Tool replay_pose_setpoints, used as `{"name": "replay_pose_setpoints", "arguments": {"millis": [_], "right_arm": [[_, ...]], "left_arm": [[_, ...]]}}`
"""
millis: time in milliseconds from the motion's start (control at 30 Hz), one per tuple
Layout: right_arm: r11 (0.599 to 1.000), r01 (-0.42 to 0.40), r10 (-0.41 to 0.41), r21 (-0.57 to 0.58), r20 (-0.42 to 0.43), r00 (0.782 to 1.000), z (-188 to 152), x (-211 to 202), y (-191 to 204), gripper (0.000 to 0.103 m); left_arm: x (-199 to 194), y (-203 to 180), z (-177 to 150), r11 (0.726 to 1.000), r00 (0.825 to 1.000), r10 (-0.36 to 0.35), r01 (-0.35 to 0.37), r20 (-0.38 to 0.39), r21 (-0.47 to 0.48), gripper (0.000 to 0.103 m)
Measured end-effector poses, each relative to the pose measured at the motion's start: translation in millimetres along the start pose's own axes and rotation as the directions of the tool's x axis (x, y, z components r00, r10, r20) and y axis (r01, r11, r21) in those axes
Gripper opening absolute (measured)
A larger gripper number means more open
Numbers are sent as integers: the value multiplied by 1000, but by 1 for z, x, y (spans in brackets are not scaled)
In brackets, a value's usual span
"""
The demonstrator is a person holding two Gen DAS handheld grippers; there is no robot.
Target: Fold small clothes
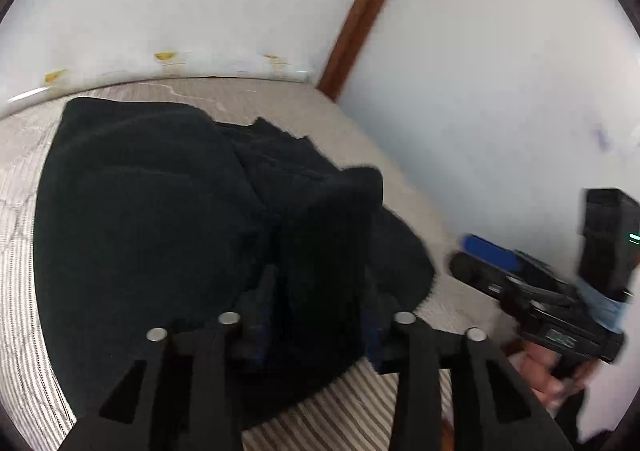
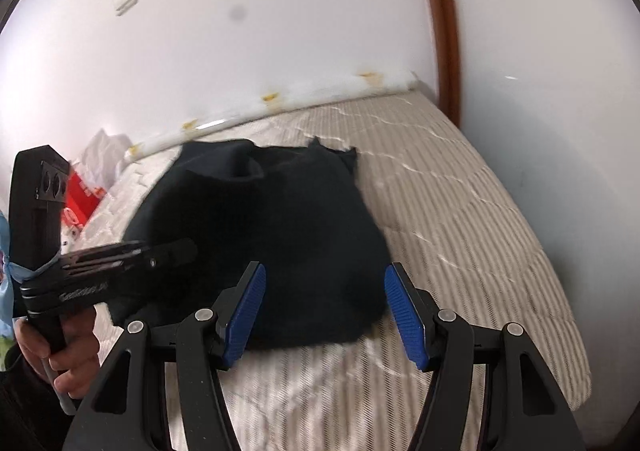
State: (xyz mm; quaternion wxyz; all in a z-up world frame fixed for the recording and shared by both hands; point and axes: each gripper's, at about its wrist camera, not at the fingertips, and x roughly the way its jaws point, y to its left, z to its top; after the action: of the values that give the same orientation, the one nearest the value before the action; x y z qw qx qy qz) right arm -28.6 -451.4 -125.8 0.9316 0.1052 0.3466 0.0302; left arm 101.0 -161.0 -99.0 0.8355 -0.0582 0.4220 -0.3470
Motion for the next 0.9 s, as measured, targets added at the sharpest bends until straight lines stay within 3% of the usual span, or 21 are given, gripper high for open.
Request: {"name": "replay_pose_setpoints", "arguments": {"millis": [100, 167, 300, 400, 567, 633, 667, 700, 833, 900], "right_arm": [[998, -62, 62, -5, 22, 998, 10, -1, 17, 69], [994, -109, 109, -2, 31, 994, 17, -1, 29, 76], [984, -181, 181, -4, 22, 983, 24, 11, 54, 83], [990, -144, 144, -2, -27, 989, 24, 39, 68, 83], [983, -150, 163, 108, -117, 980, 22, 96, 77, 81], [975, -160, 177, 152, -104, 979, 27, 109, 81, 64], [973, -167, 184, 157, -103, 977, 30, 112, 84, 39], [975, -172, 187, 141, -106, 977, 35, 115, 92, 27], [990, -129, 130, -63, 12, 991, 51, 89, 120, 14], [986, -141, 148, -91, 77, 986, 59, 66, 116, 11]], "left_arm": [[-25, 3, -14, 1000, 998, -12, 11, 54, 13, 47], [-46, 14, -20, 1000, 992, 11, -11, 124, 4, 61], [-76, 54, -30, 996, 984, 64, -53, 167, -73, 61], [-85, 83, -37, 988, 982, 93, -70, 164, -140, 61], [-79, 114, -48, 971, 979, 168, -144, 114, -192, 61], [-71, 116, -53, 970, 983, 169, -152, 76, -187, 61], [-67, 117, -56, 971, 984, 168, -155, 56, -180, 61], [-62, 116, -59, 972, 984, 171, -161, 46, -172, 62], [-68, 115, -62, 971, 983, 152, -130, 100, -199, 62], [-71, 115, -60, 974, 982, 134, -105, 134, -202, 62]]}}
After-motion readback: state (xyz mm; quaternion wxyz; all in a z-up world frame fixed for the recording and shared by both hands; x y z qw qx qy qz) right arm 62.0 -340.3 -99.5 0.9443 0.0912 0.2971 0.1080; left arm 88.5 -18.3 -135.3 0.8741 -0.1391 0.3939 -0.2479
